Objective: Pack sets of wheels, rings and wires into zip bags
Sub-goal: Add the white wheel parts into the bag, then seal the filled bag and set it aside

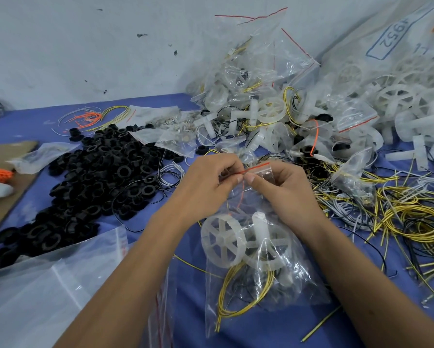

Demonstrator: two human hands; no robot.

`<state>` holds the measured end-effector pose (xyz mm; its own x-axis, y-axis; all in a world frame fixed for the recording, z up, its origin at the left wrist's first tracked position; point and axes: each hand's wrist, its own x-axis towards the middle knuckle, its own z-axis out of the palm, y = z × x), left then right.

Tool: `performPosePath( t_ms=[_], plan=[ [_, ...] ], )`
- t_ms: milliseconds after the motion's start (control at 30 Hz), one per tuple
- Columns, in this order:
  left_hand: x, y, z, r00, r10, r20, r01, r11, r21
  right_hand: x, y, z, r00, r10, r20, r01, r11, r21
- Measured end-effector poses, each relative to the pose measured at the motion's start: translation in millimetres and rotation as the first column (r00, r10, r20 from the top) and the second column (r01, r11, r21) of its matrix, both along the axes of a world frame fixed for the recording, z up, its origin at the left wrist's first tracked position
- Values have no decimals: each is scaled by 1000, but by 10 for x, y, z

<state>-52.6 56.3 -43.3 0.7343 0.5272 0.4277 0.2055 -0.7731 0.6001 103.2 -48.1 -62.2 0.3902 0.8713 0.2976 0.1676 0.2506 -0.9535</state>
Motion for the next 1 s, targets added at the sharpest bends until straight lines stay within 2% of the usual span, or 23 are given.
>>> performPosePath(
  t_ms=[233,467,633,800,1000],
  plan=[
    [-55,90,4,999,34,6,-34,997,-75,21,-11,33,997,-70,-11,70,998,6],
    [-13,32,20,998,53,-31,-52,998,17,18,-18,32,997,-27,-74,24,998,-54],
    [-65,69,20,996,78,-39,-81,994,-77,22,-17,41,997,-47,-57,43,997,-65],
    [-56,55,14,993,89,-74,-90,996,-10,8,-8,31,995,-68,-79,63,996,-67],
    [-102,96,23,992,108,-64,-113,991,-76,8,-6,27,991,-102,-93,93,991,-92]
  ],
)
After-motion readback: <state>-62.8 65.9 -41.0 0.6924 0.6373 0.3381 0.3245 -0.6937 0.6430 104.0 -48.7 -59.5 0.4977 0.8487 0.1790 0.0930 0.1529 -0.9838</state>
